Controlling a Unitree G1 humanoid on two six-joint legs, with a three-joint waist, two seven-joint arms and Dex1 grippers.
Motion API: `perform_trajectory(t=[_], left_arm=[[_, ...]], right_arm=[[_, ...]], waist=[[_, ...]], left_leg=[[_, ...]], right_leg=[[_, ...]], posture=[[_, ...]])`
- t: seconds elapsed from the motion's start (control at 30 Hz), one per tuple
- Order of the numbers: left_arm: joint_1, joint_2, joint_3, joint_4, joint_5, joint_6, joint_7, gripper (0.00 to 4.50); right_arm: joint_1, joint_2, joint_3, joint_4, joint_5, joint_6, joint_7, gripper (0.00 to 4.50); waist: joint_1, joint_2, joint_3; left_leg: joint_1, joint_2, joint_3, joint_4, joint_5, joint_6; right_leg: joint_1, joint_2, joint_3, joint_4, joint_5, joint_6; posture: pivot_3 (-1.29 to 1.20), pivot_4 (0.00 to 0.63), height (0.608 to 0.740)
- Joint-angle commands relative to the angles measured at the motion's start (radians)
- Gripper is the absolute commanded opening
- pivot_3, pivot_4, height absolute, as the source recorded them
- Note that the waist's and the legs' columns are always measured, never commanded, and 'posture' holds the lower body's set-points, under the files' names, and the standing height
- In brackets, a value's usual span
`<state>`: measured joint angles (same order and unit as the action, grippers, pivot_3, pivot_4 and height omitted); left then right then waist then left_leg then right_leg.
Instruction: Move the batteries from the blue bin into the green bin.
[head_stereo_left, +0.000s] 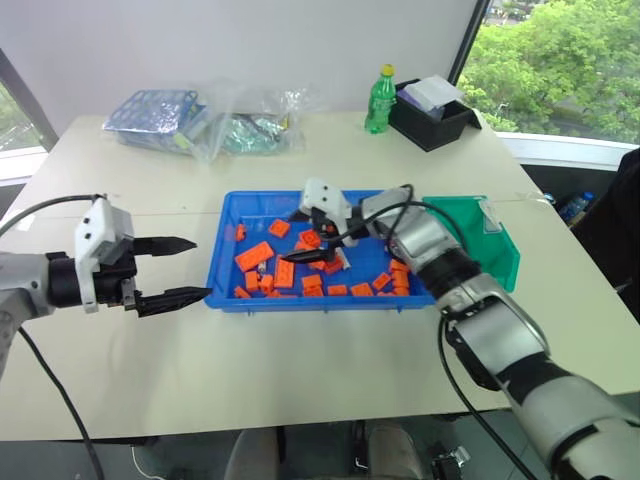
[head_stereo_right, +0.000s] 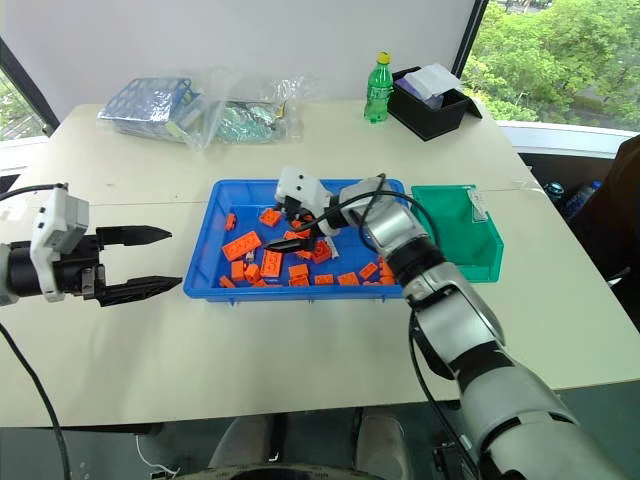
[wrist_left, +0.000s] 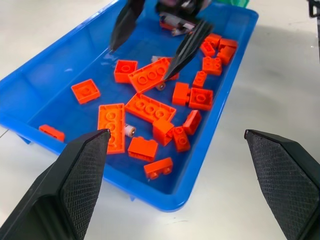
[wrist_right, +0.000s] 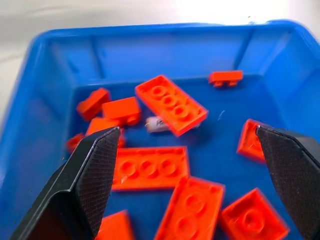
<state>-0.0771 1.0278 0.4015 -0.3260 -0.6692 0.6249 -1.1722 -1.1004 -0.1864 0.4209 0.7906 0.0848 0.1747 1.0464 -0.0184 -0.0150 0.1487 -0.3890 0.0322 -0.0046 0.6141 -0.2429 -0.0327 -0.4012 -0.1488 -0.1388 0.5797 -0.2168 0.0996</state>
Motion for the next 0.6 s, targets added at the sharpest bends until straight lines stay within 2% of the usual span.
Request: perform_trajectory(t=[0.03, 0.27, 0.6], left_arm=[[0.016, 0.003, 0.055, -0.030, -0.018, 0.008, 0.023, 4.50], [0.001, -0.006, 0.049, 0.008, -0.015, 0.000, 0.044, 4.50], [-0.061, -0.020, 0.004, 0.036, -0.014, -0.009, 0.054, 4.50]], right_arm=[[-0.059, 0.071, -0.038, 0.097, -0.031, -0.068, -0.046, 4.47], [-0.078, 0.162, -0.059, 0.242, -0.096, -0.139, -0.111, 4.47], [-0.088, 0.200, -0.090, 0.344, -0.155, -0.157, -0.162, 4.47]], waist=[[-0.001, 0.000, 0.000], [0.005, 0.000, 0.000], [-0.002, -0.001, 0.000]], left_leg=[[0.000, 0.000, 0.000, 0.000, 0.000, 0.000], [0.000, 0.000, 0.000, 0.000, 0.000, -0.001], [0.000, 0.000, -0.001, 0.000, 0.001, -0.001]], right_leg=[[0.000, 0.000, 0.000, 0.000, 0.000, 0.000], [0.001, 0.000, 0.001, 0.000, 0.000, -0.001], [0.000, 0.001, 0.001, 0.001, 0.002, -0.003]], posture=[[0.00, 0.150, 0.723], [0.00, 0.150, 0.723], [0.00, 0.150, 0.723]])
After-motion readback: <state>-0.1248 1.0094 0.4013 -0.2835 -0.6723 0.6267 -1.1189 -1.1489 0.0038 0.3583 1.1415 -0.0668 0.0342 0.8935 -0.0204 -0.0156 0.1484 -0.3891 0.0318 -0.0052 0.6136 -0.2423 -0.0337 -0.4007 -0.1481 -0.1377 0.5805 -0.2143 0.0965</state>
